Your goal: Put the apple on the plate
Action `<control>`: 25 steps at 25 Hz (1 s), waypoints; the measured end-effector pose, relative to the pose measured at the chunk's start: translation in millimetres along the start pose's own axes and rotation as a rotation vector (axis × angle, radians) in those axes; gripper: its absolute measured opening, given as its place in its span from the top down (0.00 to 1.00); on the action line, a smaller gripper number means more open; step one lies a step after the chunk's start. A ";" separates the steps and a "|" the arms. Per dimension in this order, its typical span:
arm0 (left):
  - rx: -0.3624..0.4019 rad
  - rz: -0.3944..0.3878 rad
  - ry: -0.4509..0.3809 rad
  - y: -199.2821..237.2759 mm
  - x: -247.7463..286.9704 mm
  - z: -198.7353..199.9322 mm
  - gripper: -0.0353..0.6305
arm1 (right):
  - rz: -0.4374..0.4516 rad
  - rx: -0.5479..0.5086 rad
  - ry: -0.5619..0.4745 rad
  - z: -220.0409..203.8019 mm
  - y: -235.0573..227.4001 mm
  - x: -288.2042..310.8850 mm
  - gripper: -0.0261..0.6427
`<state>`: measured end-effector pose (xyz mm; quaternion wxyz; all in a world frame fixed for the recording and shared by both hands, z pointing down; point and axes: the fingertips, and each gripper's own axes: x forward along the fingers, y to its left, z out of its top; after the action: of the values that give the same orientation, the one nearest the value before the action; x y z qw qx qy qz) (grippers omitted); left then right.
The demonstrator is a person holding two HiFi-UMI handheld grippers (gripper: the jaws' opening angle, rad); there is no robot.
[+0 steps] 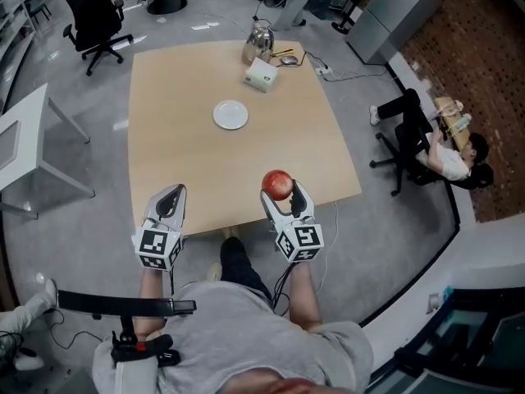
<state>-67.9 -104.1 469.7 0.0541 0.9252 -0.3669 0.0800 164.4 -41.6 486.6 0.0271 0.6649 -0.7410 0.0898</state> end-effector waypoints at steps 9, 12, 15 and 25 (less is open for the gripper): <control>-0.032 0.060 0.031 21.8 46.2 -3.4 0.92 | 0.072 -0.011 0.026 1.2 -27.0 70.0 0.41; -0.045 0.082 0.048 31.5 61.3 -9.2 0.92 | 0.093 -0.021 0.038 -3.0 -35.5 93.7 0.41; -0.059 0.108 0.070 42.2 75.3 -18.6 0.92 | 0.116 -0.017 0.064 -11.0 -44.5 118.6 0.41; -0.081 0.168 0.146 71.4 106.3 -44.0 0.92 | 0.194 -0.039 0.078 -28.7 -53.4 195.5 0.41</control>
<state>-45.4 -220.1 535.9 0.1109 0.8799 -0.4413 0.1368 192.6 -233.8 551.2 0.0602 0.5853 -0.8020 0.1033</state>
